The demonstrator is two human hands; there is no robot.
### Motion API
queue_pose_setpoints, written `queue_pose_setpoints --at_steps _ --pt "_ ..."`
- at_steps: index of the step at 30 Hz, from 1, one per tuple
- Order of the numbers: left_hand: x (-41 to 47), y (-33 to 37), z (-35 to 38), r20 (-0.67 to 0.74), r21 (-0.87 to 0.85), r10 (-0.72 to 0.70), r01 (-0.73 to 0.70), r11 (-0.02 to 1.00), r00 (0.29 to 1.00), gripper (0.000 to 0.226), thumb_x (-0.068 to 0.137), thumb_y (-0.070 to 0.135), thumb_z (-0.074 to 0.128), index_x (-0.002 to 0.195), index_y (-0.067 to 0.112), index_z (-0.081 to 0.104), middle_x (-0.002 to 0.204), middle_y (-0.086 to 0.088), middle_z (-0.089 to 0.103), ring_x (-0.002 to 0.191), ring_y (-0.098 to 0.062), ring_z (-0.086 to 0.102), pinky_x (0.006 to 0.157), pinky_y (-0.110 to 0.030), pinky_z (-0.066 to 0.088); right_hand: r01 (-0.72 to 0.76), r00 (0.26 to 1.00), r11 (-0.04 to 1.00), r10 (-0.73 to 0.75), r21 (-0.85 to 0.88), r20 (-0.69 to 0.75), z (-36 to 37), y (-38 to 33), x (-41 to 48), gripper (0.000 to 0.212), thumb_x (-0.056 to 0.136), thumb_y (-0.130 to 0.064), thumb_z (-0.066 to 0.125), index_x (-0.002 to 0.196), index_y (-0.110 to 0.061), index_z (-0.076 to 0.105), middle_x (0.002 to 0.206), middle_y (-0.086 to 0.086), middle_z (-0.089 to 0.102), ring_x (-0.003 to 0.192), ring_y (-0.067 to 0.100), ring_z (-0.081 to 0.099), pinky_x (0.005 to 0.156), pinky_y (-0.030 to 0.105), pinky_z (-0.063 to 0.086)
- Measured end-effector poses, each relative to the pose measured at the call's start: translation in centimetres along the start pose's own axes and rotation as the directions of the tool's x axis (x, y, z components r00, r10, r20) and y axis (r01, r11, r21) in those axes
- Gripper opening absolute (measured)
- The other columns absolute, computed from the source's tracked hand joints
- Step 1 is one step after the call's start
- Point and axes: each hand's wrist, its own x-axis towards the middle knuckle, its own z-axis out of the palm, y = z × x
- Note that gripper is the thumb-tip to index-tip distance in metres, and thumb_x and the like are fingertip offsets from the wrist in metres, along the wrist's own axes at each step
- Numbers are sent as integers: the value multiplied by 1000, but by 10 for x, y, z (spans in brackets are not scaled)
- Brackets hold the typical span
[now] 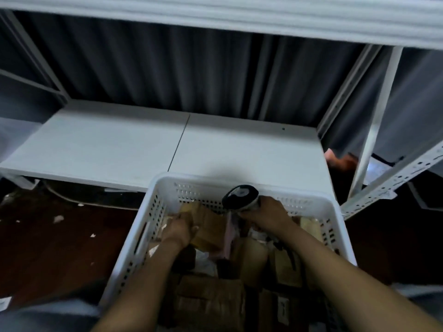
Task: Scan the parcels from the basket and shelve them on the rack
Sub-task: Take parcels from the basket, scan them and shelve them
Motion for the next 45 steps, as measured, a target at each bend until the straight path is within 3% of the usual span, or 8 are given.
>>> queue_pose_setpoints --at_steps 2,4,8,16,20,26,35,45 --pt "7 -4 15 6 -12 -15 15 1000 1000 51 92 48 52 130 14 45 126 -19 54 114 -37 51 94 -42 46 -31 999 999 31 13 13 11 8 4 24 82 -27 73 92 -6 69 73 3 63 65 10 60 55 17 44" --pt "12 -7 27 15 -14 -55 55 998 998 66 92 51 49 145 16 32 134 -21 48 117 -39 50 96 -43 45 -73 997 997 71 36 41 21 14 8 14 79 -25 73 81 -12 68 77 10 70 78 25 69 71 31 56" --pt "19 -13 42 25 -100 -100 102 990 995 78 93 58 43 154 34 0 130 -25 51 112 -40 53 87 -39 47 -113 992 991 109 70 56 33 21 13 23 80 -30 74 87 -8 71 70 10 71 75 28 69 74 39 56" --pt "22 -17 50 47 -252 -183 189 949 982 83 81 73 38 149 48 -2 130 -19 55 115 -39 51 95 -47 44 -144 989 982 138 120 56 37 23 11 26 77 -34 76 91 -13 71 77 9 74 74 28 70 72 42 58" --pt "15 -14 48 33 -348 -255 251 903 966 83 80 63 41 152 37 8 136 -18 50 121 -41 48 104 -52 36 -162 987 958 157 236 38 30 25 2 23 77 -32 78 80 -11 69 52 1 66 51 19 65 56 31 52" --pt "-1 -5 38 54 -371 -188 194 908 981 88 84 64 53 151 18 20 146 -16 42 130 -38 41 105 -44 39 -187 981 923 194 336 14 20 28 -10 19 80 -24 75 71 -9 69 61 10 70 56 28 66 62 42 55" --pt "2 0 40 60 -394 -221 226 891 973 103 69 77 44 153 36 1 147 -21 40 127 -42 44 102 -45 41 -215 974 890 227 401 17 25 45 -13 21 84 -20 73 75 -2 66 58 13 64 46 21 58 53 31 52" --pt "-63 41 -8 -80 -934 -330 46 355 941 75 69 57 64 139 43 40 141 -10 46 124 -30 46 102 -40 39 -94 993 865 118 493 -18 19 22 -26 19 83 -17 73 68 -12 62 54 5 63 48 15 58 51 25 47"
